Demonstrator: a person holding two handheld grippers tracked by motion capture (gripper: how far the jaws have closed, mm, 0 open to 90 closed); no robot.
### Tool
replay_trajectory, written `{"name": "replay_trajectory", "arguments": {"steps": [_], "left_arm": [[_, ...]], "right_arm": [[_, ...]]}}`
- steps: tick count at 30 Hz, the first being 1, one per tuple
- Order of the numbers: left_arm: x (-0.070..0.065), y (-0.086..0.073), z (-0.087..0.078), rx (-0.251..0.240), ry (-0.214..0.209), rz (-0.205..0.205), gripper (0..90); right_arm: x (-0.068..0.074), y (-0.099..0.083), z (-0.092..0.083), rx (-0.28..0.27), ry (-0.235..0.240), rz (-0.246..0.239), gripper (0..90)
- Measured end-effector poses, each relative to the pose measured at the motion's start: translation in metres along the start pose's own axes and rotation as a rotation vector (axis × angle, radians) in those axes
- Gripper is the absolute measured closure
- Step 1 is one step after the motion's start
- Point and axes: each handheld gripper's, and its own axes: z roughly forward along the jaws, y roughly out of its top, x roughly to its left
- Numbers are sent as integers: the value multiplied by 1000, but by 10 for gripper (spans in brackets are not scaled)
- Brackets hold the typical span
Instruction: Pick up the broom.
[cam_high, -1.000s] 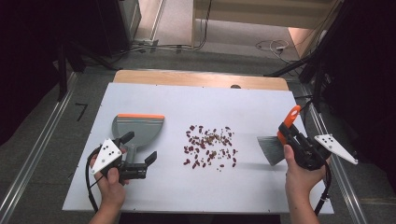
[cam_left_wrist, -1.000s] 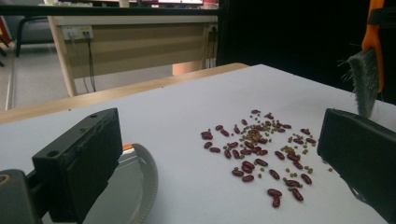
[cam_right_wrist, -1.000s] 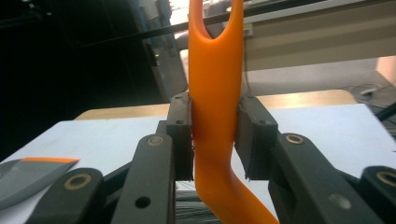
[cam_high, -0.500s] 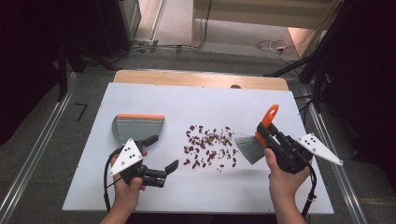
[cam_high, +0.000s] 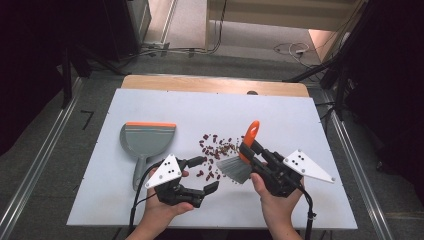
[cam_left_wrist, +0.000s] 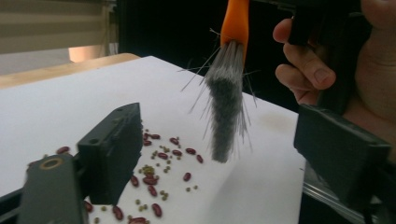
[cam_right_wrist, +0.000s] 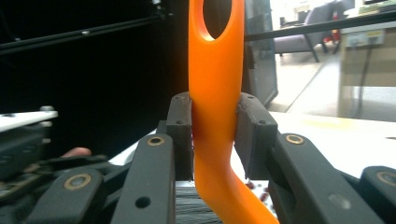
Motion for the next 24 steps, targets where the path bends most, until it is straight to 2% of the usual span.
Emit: {"name": "replay_trajectory", "arguments": {"steps": [1, 2, 3, 6, 7, 10, 15, 17, 22, 24], "left_arm": [[0, 0, 1, 2, -26, -7, 238], [0, 0, 1, 2, -26, -7, 315], [-2, 0, 2, 4, -39, 1, 345], [-4, -1, 5, 20, -29, -8, 390], [-4, -1, 6, 17, -18, -22, 400], [-4, 0, 6, 14, -24, -22, 458], [-4, -1, 9, 35, -27, -30, 673], [-4, 0, 8, 38, -29, -20, 769], [-1, 1, 5, 56, -55, 3, 834], [2, 1, 3, 66, -49, 18, 844]], "right_arm": [[3, 0, 1, 1, 9, -2, 675], [6, -1, 2, 2, 20, -2, 675], [10, -2, 4, 5, 30, -2, 675], [18, -5, 6, 13, 52, -10, 675], [20, -6, 8, 19, 63, -10, 675], [25, -9, 10, 29, 75, -8, 675], [29, -11, 11, 28, 105, 0, 674], [31, -12, 12, 32, 112, -8, 674], [27, -11, 14, 49, 159, -17, 670], [27, -9, 16, 67, 179, -61, 665]]}}
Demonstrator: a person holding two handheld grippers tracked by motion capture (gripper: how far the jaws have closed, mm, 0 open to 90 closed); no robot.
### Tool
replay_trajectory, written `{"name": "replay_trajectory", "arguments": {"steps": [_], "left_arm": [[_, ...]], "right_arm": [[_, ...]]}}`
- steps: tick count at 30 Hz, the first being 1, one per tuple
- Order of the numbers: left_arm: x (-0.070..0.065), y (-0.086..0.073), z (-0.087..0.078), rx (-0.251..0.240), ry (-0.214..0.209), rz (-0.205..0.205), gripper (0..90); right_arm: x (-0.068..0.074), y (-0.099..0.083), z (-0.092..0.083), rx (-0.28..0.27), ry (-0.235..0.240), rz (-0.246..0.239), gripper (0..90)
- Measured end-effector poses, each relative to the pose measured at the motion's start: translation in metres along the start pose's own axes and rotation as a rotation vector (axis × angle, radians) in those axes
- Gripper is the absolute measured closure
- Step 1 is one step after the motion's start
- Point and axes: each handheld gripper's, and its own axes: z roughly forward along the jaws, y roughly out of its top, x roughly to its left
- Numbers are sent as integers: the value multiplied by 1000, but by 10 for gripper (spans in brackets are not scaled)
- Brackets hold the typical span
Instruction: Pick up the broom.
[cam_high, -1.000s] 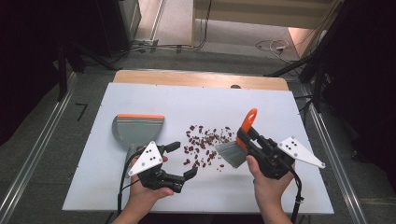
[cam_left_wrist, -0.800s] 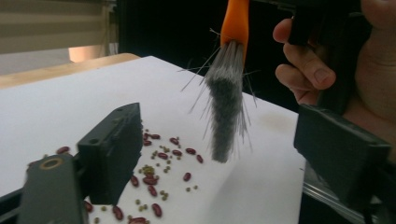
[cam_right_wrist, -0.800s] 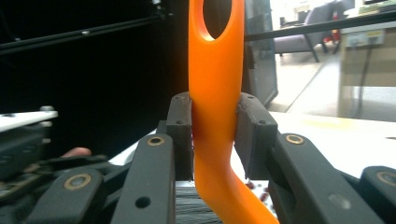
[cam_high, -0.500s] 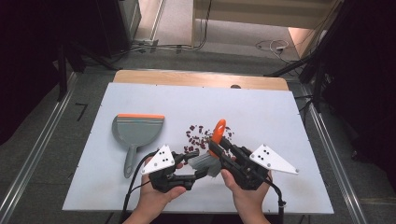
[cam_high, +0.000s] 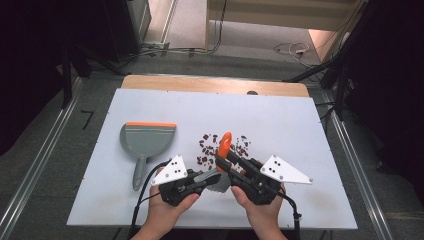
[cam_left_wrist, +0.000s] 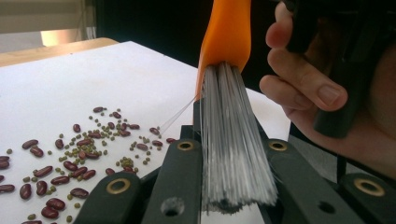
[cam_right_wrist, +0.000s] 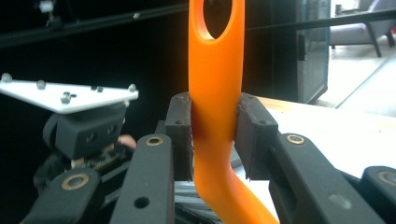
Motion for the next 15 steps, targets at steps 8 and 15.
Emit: {"name": "replay_trajectory", "arguments": {"steps": [8, 15], "left_arm": [[17, 3, -22, -35, -35, 12, 850], [29, 5, -36, -47, -138, 56, 849]], "right_arm": [[-31, 3, -5, 44, 130, -21, 539], [-60, -2, -4, 224, 294, -52, 542]]}}
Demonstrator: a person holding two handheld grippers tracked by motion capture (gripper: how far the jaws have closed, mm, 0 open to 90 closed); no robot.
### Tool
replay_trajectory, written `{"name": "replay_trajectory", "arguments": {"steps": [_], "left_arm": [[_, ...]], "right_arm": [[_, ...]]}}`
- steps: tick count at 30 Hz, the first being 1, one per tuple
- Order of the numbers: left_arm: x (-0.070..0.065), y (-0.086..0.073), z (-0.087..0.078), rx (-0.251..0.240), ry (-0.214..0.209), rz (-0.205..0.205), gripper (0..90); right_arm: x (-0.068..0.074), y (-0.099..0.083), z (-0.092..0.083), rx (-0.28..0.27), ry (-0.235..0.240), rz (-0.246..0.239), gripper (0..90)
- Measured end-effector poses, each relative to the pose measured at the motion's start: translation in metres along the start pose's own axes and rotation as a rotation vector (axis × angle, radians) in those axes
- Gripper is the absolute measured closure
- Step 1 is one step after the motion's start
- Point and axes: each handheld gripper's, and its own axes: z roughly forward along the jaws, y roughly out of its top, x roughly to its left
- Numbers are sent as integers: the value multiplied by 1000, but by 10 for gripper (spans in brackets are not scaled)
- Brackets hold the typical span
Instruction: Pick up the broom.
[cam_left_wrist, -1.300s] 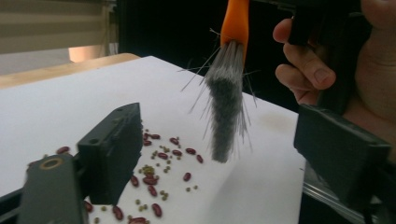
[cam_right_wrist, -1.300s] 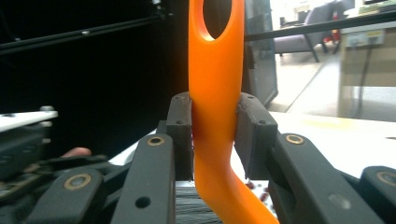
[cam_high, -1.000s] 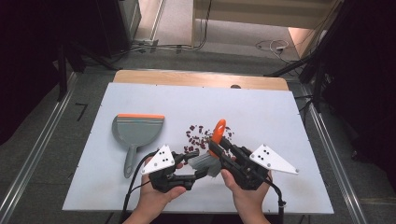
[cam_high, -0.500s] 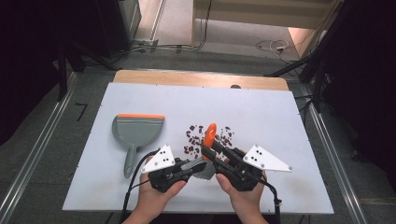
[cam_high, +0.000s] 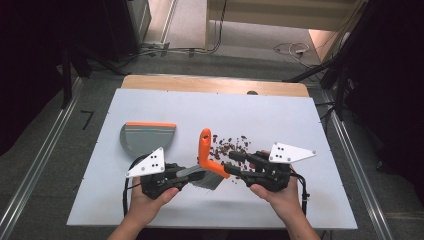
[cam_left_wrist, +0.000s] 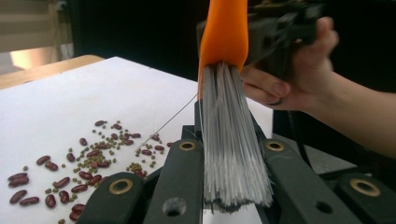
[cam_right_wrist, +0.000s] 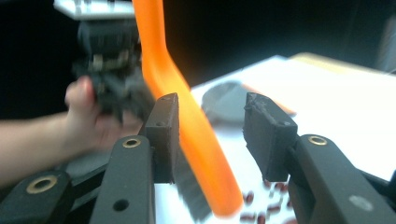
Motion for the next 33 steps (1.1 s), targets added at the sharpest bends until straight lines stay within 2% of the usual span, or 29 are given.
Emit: {"name": "replay_trajectory", "arguments": {"steps": [2, 5, 8, 12, 13, 17, 20, 24, 28, 31, 32, 33], "left_arm": [[2, 0, -3, -5, -36, 5, 849], [3, 1, -5, -9, -104, 11, 848], [2, 2, -5, 6, -122, 22, 848], [0, 1, -4, 11, -180, 34, 848], [0, 1, -4, 11, -180, 34, 847], [-3, 2, -1, 22, -231, 46, 847], [-2, 2, -1, 23, -251, 40, 847], [-2, 1, -1, 34, -262, 38, 847], [0, 1, -1, 34, -271, 30, 846], [1, -1, -1, 25, -263, 23, 818], [-1, -2, -1, 16, -234, 31, 802], [-1, -2, -1, 16, -234, 31, 773]], "right_arm": [[-2, -3, 1, 45, 45, -16, 542], [-1, -8, 4, 77, 79, -27, 540], [1, -12, 10, 113, 145, -33, 529], [5, -15, 18, 164, 219, -33, 515], [6, -15, 20, 169, 228, -31, 516], [11, -17, 25, 188, 244, -47, 523], [13, -18, 28, 216, 265, -50, 545], [14, -18, 29, 227, 290, -58, 645], [16, -19, 30, 242, 309, -67, 673], [17, -17, 29, 252, 299, -84, 682], [17, -16, 29, 251, 299, -79, 682], [16, -16, 28, 249, 292, -79, 682]]}}
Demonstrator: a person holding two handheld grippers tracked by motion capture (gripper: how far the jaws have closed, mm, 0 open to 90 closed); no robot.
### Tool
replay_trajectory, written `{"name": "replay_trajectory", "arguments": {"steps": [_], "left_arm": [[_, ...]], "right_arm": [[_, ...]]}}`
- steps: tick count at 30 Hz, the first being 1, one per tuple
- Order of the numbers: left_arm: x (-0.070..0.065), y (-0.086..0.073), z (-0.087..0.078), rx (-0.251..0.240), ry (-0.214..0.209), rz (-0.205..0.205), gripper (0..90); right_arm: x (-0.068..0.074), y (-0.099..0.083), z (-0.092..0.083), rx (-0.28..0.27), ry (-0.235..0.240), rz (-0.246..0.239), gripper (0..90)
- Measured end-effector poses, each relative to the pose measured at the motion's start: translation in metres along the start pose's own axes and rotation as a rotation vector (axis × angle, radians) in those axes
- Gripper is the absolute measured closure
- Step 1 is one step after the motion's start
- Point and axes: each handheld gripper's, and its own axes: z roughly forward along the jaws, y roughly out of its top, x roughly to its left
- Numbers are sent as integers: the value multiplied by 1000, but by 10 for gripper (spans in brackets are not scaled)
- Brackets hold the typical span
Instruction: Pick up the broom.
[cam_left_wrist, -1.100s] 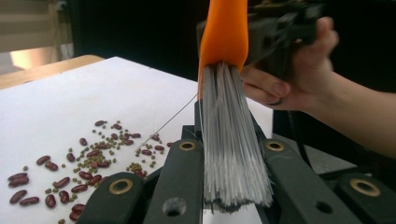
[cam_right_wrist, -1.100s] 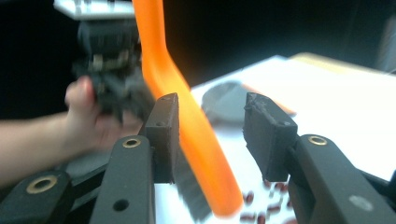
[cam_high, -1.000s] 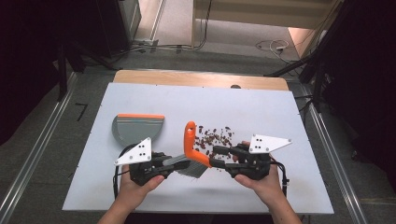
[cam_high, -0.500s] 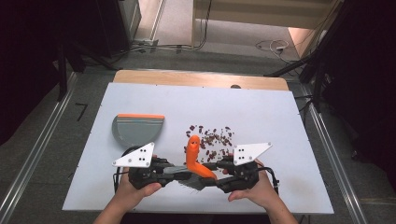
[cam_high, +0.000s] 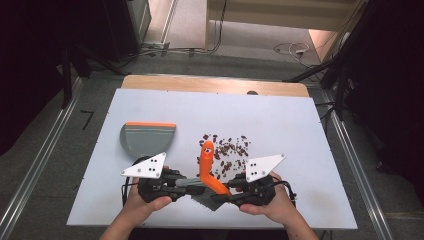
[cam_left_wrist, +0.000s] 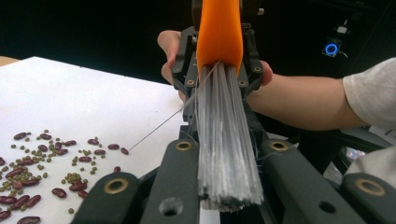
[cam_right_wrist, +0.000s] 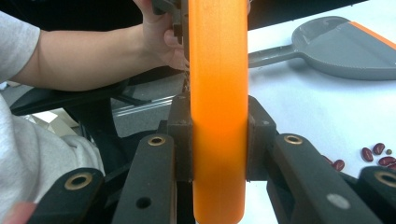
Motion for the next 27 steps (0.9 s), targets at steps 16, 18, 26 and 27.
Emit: {"name": "replay_trajectory", "arguments": {"steps": [16, 18, 26, 27], "left_arm": [[13, -16, -32, -53, 326, -93, 27], [14, -17, -34, -56, 325, -96, 0], [16, -25, -46, -34, 485, -97, 0], [15, -27, -47, -21, 557, -83, 0]], "right_arm": [[-16, -6, -15, 17, -247, 104, 684], [-18, -7, -17, 19, -264, 114, 684], [-30, -13, -35, 9, -412, 198, 684], [-31, -13, -37, 10, -424, 199, 684]]}}
